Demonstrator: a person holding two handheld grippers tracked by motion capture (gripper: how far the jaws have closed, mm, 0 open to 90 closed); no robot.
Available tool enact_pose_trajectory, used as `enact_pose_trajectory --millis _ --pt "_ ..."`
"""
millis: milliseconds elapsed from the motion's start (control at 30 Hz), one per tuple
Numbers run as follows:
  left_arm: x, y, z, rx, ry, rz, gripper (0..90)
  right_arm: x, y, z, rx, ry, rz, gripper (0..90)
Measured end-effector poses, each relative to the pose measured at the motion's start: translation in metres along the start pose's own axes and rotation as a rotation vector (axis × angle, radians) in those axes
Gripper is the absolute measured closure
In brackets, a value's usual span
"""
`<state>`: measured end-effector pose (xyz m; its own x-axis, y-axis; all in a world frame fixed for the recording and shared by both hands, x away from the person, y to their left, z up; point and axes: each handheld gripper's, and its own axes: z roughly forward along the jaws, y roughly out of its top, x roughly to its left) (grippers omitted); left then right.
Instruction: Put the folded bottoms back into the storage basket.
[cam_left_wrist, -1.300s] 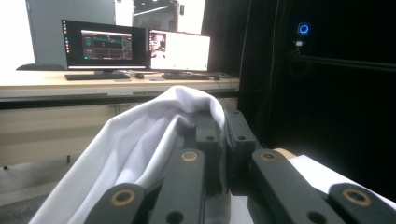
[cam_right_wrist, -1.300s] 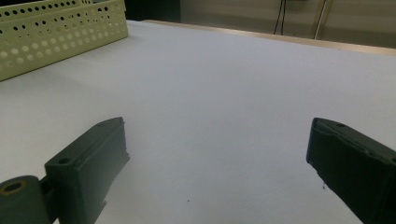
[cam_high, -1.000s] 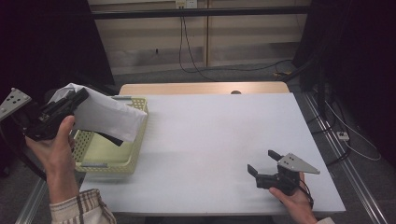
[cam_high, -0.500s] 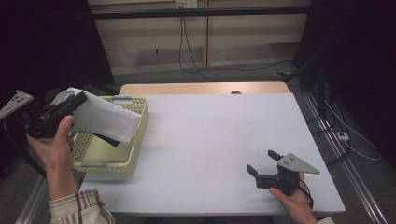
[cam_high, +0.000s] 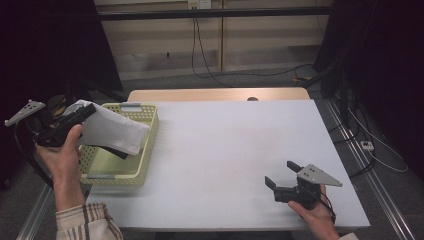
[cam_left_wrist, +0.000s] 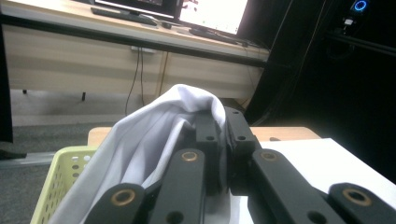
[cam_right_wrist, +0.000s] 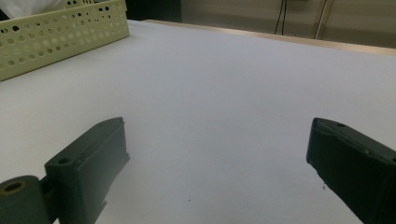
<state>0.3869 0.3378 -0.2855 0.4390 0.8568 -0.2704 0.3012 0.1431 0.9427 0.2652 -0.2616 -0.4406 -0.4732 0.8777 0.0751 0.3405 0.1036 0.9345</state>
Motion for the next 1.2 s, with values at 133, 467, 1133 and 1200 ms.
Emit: enact_pose_trajectory --millis 133,467,1133,1200 --pt "0.004 -0.002 -0.001 0.013 0.008 -0.007 86.9 0.000 0.000 0.000 0.000 -0.001 0.000 5.3" --pt "0.012 -0.007 0.008 0.147 0.008 -0.005 86.8 0.000 0.000 0.000 0.005 0.000 0.004 5.3" --pt "0.014 -0.017 0.027 0.259 0.000 -0.022 86.5 0.000 0.000 0.001 0.009 0.005 0.000 5.3" --pt "0.017 -0.019 0.027 0.291 0.042 -0.025 86.4 0.000 0.000 0.000 0.009 0.004 0.002 5.3"
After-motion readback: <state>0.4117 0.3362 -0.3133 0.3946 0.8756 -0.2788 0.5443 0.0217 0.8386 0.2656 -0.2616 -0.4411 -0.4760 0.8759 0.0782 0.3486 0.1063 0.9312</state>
